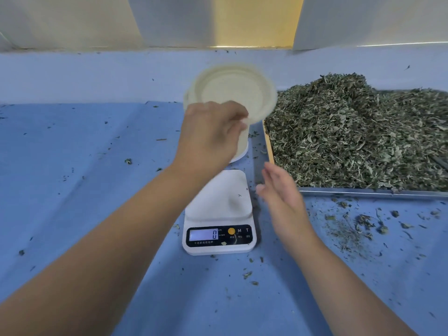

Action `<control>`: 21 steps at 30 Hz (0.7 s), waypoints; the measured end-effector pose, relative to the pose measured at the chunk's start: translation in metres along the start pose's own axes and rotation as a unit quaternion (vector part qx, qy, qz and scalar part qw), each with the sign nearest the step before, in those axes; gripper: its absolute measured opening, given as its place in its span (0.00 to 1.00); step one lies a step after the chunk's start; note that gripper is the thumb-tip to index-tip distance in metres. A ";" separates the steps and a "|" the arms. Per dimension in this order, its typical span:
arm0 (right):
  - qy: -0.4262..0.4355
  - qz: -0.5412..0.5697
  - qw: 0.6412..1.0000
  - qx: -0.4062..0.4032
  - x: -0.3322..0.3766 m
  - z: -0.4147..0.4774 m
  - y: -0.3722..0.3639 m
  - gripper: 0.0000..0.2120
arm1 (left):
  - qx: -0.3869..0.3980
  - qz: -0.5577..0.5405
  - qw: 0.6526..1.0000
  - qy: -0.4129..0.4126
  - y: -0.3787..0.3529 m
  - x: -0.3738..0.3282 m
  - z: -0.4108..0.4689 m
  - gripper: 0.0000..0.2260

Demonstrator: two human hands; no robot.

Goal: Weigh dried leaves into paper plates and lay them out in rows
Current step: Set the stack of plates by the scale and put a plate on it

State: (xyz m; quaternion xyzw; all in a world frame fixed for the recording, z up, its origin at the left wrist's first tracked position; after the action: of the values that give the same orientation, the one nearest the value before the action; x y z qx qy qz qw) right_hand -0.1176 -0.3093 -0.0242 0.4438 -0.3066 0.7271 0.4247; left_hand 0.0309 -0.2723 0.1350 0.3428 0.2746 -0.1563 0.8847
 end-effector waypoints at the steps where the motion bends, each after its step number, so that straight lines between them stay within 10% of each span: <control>1: -0.004 0.037 0.999 -0.039 0.002 0.002 0.007 0.24 | -0.013 0.020 0.999 -0.039 -0.003 -0.009 -0.015 0.05; 5: -0.055 0.258 0.958 -0.110 0.006 0.008 0.019 0.24 | -0.003 0.057 0.992 -0.112 -0.020 -0.027 -0.062 0.08; 16: -0.061 0.131 0.987 -0.074 0.010 0.001 0.010 0.09 | 0.055 0.036 0.987 -0.148 -0.020 -0.013 -0.105 0.11; 21: -0.125 0.127 0.983 -0.035 0.004 -0.006 -0.005 0.08 | -0.001 -0.119 0.988 0.099 0.019 0.055 -0.097 0.18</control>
State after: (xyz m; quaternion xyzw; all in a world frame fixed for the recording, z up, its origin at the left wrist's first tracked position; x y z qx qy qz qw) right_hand -0.1168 -0.3005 -0.0227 0.4734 -0.4369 0.7025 0.3026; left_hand 0.0473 -0.1959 0.0525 0.3208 0.4000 -0.2255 0.8284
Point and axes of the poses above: each hand's wrist, its own z-axis towards the middle knuckle, its own y-axis out of the back of the hand, x = y × z, the point moved 9 cm from there along z, towards the middle knuckle, and after that the axes turned 14 degrees about y, right-handed, at the moved point
